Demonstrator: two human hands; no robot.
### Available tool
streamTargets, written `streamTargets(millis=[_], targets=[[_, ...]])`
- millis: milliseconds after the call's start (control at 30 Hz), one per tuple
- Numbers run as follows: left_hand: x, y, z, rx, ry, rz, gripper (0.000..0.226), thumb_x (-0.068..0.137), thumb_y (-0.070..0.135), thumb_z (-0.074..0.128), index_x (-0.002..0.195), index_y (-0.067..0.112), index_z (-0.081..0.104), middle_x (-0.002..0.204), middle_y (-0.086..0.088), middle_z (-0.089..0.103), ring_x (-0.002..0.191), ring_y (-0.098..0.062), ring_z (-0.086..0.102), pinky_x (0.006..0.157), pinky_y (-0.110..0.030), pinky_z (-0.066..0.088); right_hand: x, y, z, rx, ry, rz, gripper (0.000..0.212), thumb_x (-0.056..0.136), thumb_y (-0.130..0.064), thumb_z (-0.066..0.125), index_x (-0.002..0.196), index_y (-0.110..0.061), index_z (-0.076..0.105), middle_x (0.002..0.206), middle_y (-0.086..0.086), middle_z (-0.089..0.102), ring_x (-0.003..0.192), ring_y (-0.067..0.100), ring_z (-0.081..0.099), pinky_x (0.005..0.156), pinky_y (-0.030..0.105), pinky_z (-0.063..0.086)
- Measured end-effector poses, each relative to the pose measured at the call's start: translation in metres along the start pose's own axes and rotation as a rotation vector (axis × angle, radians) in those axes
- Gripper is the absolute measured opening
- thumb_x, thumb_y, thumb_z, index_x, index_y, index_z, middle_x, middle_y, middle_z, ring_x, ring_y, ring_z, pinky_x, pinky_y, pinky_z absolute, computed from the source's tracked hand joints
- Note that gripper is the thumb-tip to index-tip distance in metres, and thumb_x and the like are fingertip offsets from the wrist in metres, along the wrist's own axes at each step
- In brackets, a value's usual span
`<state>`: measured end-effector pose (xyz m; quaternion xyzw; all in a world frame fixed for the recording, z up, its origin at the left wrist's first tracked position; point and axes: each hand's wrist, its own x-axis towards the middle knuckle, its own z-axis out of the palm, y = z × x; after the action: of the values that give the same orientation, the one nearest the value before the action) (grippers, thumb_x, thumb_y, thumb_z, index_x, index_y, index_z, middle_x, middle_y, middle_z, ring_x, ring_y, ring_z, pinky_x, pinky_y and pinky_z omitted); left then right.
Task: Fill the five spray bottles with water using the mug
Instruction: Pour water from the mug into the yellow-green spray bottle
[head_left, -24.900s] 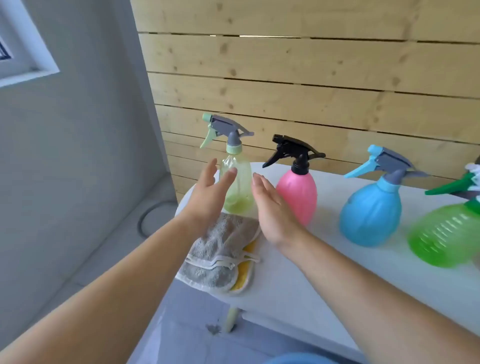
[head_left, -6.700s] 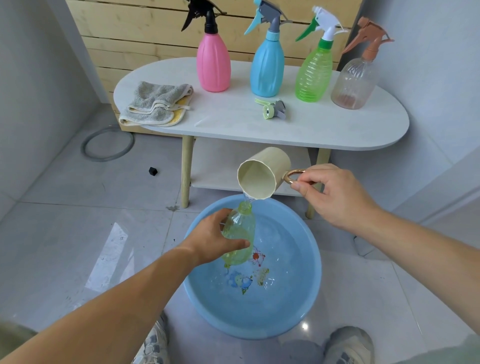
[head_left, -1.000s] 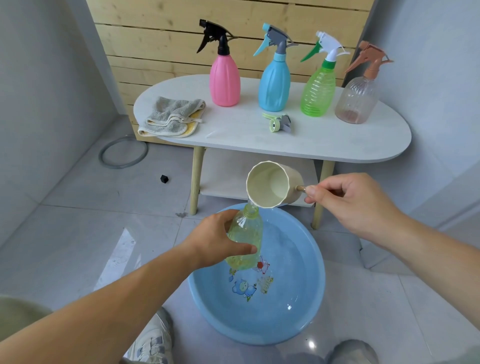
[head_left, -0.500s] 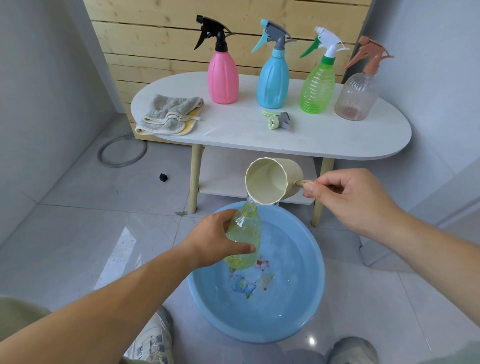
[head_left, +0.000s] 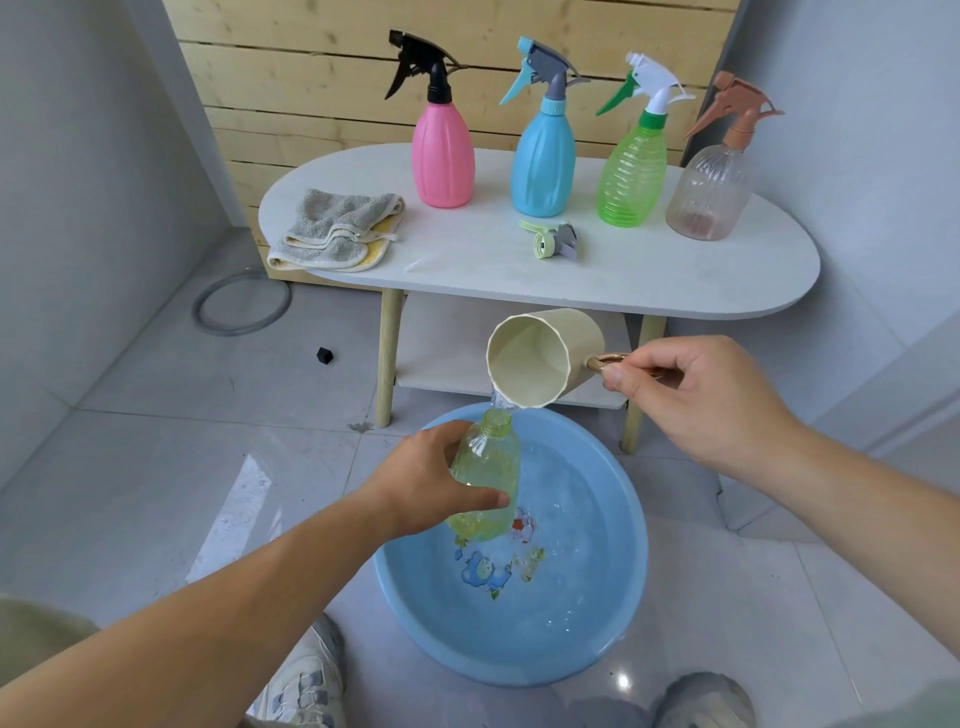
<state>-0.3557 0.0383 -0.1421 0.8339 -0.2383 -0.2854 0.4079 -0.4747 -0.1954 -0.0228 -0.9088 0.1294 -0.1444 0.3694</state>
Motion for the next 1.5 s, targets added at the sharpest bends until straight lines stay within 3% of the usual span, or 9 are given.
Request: streamTargets(millis=[100,233,433,567,633,767,933,1500], targets=[[0.0002,0.0002,-0.0002,0.001,0.000,0.001,0.080,0.043,0.066,0.086,0.115,0.035,0.067,0.101,0.018,0.077,0.097,-0.002,0.073,0.095,-0.037,0.061,0.0008,0.0003,-0.0001,-0.012,-0.004,-0.013,0.016,0.090,-0.027,0.069,0.084,-0.016,0.078,0.065,-0.032,0.066,0.064,-0.010,0.058,0.061,0.004,0.038],[0.0009,-0.0001,-0.0005,-0.009,-0.003,0.002,0.080,0.045,0.064,0.087,0.116,0.034,0.068,0.102,0.018,0.078,0.097,-0.002,0.074,0.096,-0.037,0.060,0.0016,0.0011,0.0008,-0.015,0.005,-0.036,0.012,0.090,-0.025,0.070,0.082,-0.020,0.077,0.063,-0.037,0.063,0.069,-0.016,0.059,0.064,0.001,0.038],[0.0021,-0.0015,-0.0003,-0.018,0.002,-0.003,0.084,0.042,0.065,0.087,0.117,0.033,0.067,0.102,0.017,0.078,0.097,-0.003,0.074,0.096,-0.038,0.060,0.0027,0.0031,0.0018,-0.031,0.031,-0.072,0.010,0.088,-0.025,0.071,0.081,-0.022,0.077,0.077,-0.026,0.068,0.076,-0.015,0.061,0.069,0.002,0.039],[0.0030,-0.0028,0.0003,-0.004,0.010,-0.009,0.087,0.043,0.066,0.087,0.120,0.033,0.067,0.104,0.018,0.078,0.099,-0.003,0.074,0.097,-0.037,0.060,0.0033,0.0047,0.0016,-0.025,0.033,-0.097,0.013,0.088,-0.024,0.072,0.076,-0.027,0.074,0.073,-0.027,0.069,0.077,-0.011,0.061,0.070,0.003,0.039],[0.0033,-0.0028,0.0004,0.007,0.006,-0.008,0.081,0.047,0.062,0.090,0.119,0.033,0.067,0.104,0.018,0.077,0.099,-0.002,0.073,0.097,-0.037,0.060,0.0035,0.0052,0.0020,-0.029,0.033,-0.117,0.017,0.088,-0.024,0.071,0.073,-0.031,0.071,0.071,-0.029,0.068,0.077,-0.010,0.062,0.071,0.003,0.039],[0.0036,-0.0027,0.0009,0.010,0.006,0.000,0.064,0.060,0.046,0.097,0.115,0.034,0.067,0.101,0.018,0.077,0.096,0.000,0.073,0.096,-0.036,0.060,0.0035,0.0061,0.0024,-0.045,0.040,-0.147,0.017,0.088,-0.026,0.071,0.071,-0.027,0.070,0.073,-0.016,0.069,0.079,-0.001,0.063,0.071,0.008,0.041],[0.0026,-0.0011,0.0012,0.008,0.006,0.000,0.079,0.045,0.064,0.088,0.115,0.034,0.068,0.101,0.018,0.078,0.096,-0.002,0.074,0.095,-0.037,0.060,0.0035,0.0052,0.0023,-0.078,0.046,-0.187,0.018,0.087,-0.031,0.068,0.069,-0.030,0.066,0.073,-0.011,0.068,0.081,0.008,0.063,0.076,0.016,0.044],[0.0019,-0.0004,0.0010,-0.013,-0.003,0.003,0.084,0.042,0.067,0.086,0.117,0.033,0.068,0.102,0.016,0.078,0.097,-0.004,0.074,0.096,-0.038,0.060,0.0048,0.0065,0.0044,-0.126,0.072,-0.301,0.020,0.084,-0.033,0.064,0.072,-0.019,0.070,0.073,-0.016,0.062,0.087,0.015,0.063,0.082,0.036,0.051]])
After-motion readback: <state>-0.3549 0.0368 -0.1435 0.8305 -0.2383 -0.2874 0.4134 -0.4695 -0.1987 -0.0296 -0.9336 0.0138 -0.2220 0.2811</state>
